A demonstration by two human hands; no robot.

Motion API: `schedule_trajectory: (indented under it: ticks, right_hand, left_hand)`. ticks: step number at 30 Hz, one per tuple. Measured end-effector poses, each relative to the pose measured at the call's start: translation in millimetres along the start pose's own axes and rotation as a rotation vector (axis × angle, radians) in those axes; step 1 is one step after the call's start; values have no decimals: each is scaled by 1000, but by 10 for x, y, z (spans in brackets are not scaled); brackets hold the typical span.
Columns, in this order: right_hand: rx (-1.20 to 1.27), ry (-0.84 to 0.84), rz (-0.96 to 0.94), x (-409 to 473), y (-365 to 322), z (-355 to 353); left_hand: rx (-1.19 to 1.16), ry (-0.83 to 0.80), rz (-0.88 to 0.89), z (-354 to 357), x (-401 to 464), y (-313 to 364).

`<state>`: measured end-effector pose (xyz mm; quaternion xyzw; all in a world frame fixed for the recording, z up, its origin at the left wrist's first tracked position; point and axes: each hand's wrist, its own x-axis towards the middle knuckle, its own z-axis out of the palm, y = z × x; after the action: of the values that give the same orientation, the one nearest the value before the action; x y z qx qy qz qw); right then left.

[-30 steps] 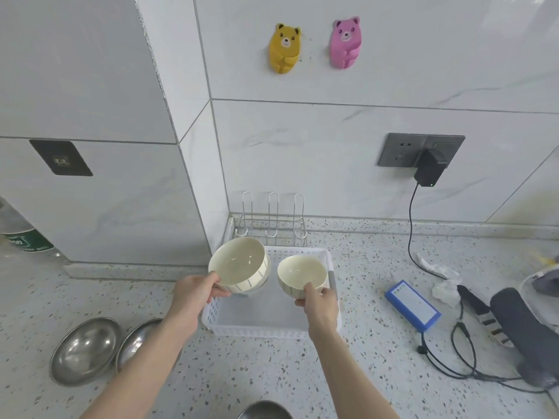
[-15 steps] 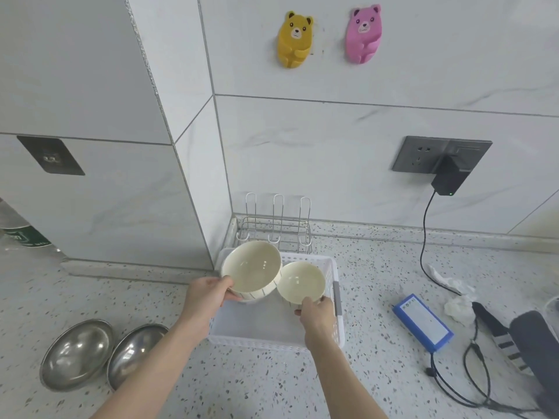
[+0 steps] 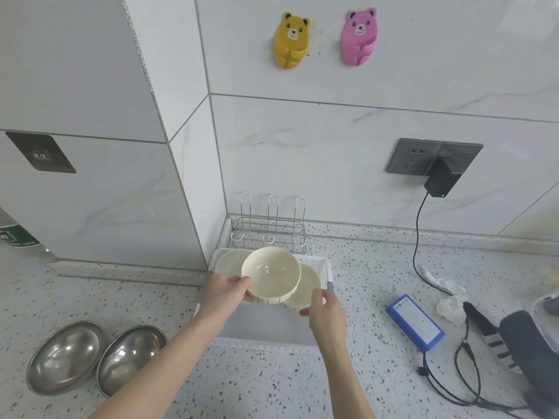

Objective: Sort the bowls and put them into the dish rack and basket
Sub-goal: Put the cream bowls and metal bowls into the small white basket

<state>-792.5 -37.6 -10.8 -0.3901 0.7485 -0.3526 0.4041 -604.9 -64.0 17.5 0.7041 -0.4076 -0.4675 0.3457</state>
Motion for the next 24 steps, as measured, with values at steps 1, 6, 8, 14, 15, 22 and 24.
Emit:
schedule_trajectory:
  ticks: [1, 6, 8, 14, 15, 22, 24]
  right_hand:
    - [8, -16, -36, -18, -32, -37]
    - [92, -112, -88, -30, -95, -158]
    - [60, -175, -105, -17, -98, -190]
    - [-23, -114, -92, 53, -83, -228]
    - [-31, -102, -94, 65, -78, -227]
    - [-21, -18, -80, 194, -28, -243]
    - [-5, -4, -68, 216, 1, -232]
  left_hand:
    - [20, -16, 6, 39, 4, 3]
    - [71, -66, -3, 185, 12, -11]
    - [98, -74, 1, 226, 9, -27]
    - [136, -126, 38, 303, -17, -32]
    - [132, -136, 47, 320, -19, -29]
    - [58, -155, 99, 460, -22, -65]
    - [47, -182, 92, 476, -21, -106]
